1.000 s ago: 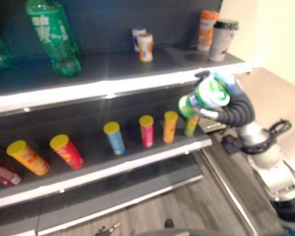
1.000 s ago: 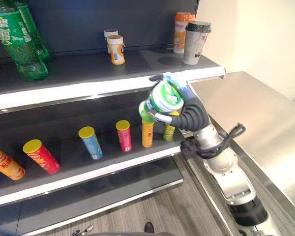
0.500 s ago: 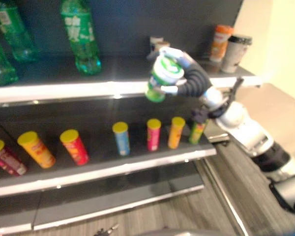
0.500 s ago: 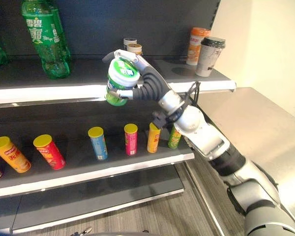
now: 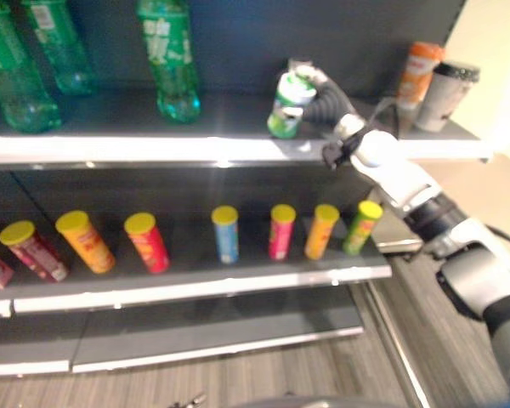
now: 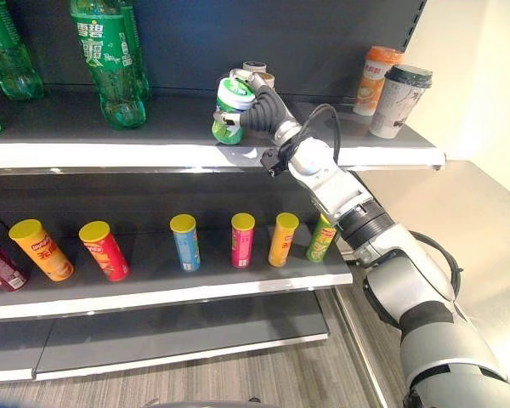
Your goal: Put the goods on the table back onto the shelves and tidy them up.
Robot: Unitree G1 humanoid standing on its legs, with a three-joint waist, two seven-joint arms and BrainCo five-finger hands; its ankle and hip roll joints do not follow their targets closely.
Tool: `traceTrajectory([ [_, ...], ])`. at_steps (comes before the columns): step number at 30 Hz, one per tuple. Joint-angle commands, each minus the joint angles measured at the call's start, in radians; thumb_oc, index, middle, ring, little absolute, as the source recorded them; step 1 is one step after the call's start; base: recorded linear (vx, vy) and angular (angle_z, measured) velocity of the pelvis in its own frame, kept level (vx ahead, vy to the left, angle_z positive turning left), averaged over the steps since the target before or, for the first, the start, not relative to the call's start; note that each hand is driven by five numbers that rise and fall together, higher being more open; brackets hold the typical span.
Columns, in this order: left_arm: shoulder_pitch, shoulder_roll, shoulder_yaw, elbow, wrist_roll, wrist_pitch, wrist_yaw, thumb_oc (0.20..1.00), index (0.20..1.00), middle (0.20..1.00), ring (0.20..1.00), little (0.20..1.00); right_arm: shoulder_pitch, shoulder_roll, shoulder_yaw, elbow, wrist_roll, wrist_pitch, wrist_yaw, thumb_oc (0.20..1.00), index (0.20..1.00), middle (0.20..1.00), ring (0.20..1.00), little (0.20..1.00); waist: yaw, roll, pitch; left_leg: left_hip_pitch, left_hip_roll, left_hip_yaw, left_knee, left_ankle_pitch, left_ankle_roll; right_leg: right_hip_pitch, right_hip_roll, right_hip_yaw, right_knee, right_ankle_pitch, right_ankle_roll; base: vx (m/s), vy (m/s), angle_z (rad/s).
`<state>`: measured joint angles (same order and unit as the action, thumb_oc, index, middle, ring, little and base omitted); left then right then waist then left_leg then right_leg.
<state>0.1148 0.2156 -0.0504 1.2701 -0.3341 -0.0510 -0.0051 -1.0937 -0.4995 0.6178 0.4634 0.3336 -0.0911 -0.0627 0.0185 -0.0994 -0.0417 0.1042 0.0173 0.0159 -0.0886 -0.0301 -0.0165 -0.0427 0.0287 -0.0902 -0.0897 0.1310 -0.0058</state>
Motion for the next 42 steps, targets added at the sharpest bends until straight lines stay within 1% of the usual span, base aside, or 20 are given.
traceTrajectory([
  [1,-0.053,0.007,-0.054,0.057,-0.012,-0.017,-0.013,1.000,1.000,1.000,1.000,1.000,-0.152,-0.004,-0.042,0.096,-0.012,-0.020,-0.041,0.200,0.200,0.200,0.200,0.200,0.006,-0.027,0.028,0.034,0.026,0.009,0.001,-0.052,-0.031,0.089,-0.030,0.058,0.002,-0.116,0.070,0.00,0.000,0.00],
  [6,-0.051,0.001,-0.068,0.044,-0.016,-0.023,-0.018,1.000,1.000,1.000,1.000,1.000,-0.176,-0.028,-0.029,0.139,-0.027,-0.012,-0.035,0.200,0.200,0.200,0.200,0.200,-0.001,-0.023,0.028,0.035,0.026,0.014,0.001,-0.055,-0.029,0.089,-0.030,0.064,0.002,-0.117,0.071,0.00,0.000,0.00],
  [13,-0.039,-0.008,-0.055,0.040,-0.032,-0.030,-0.025,1.000,1.000,1.000,1.000,1.000,-0.134,-0.096,-0.028,0.170,-0.085,-0.001,-0.020,0.200,0.200,0.200,0.200,0.200,-0.018,-0.018,0.028,0.040,0.028,0.026,0.001,-0.062,-0.028,0.089,-0.027,0.071,0.002,-0.118,0.074,0.00,-0.001,-0.04],
  [19,-0.035,-0.008,-0.063,0.039,-0.033,-0.035,-0.026,1.000,1.000,1.000,1.000,1.000,-0.138,-0.098,-0.037,0.251,-0.096,0.003,-0.025,0.200,0.200,0.200,0.200,0.200,-0.018,-0.014,0.032,0.042,0.030,0.027,0.001,-0.062,-0.027,0.089,-0.027,0.073,0.002,-0.116,0.073,0.00,-0.001,-0.03],
  [26,-0.033,-0.010,-0.062,0.036,-0.046,-0.040,-0.023,1.000,1.000,1.000,1.000,1.000,-0.146,-0.075,-0.033,0.298,-0.104,0.004,-0.023,0.200,0.200,0.200,0.200,0.200,-0.015,-0.012,0.032,0.043,0.029,0.029,0.001,-0.063,-0.025,0.090,-0.025,0.075,0.002,-0.116,0.074,0.00,0.000,0.00],
  [27,-0.033,-0.010,-0.063,0.035,-0.047,-0.041,-0.023,1.000,1.000,1.000,1.000,1.000,-0.146,-0.073,-0.031,0.297,-0.105,0.005,-0.021,0.297,0.297,0.297,0.297,0.297,-0.014,-0.013,0.032,0.044,0.030,0.030,0.001,-0.062,-0.025,0.091,-0.025,0.075,0.002,-0.116,0.074,0.00,0.000,0.00],
  [28,-0.034,-0.009,-0.062,0.034,-0.049,-0.042,-0.023,1.000,1.000,1.000,1.000,1.000,-0.151,-0.068,-0.025,0.295,-0.109,0.005,-0.018,1.000,1.000,1.000,1.000,1.000,-0.013,-0.014,0.034,0.044,0.030,0.030,0.001,-0.062,-0.026,0.091,-0.025,0.075,0.002,-0.116,0.074,0.00,0.000,0.00],
  [42,-0.031,-0.013,-0.042,0.039,-0.082,-0.038,-0.029,1.000,1.000,1.000,1.000,1.000,-0.148,-0.080,-0.020,0.260,-0.111,0.005,-0.016,1.000,1.000,1.000,1.000,1.000,-0.013,-0.015,0.032,0.046,0.029,0.035,0.001,-0.064,-0.025,0.092,-0.026,0.079,0.002,-0.114,0.075,0.00,0.000,0.00],
])
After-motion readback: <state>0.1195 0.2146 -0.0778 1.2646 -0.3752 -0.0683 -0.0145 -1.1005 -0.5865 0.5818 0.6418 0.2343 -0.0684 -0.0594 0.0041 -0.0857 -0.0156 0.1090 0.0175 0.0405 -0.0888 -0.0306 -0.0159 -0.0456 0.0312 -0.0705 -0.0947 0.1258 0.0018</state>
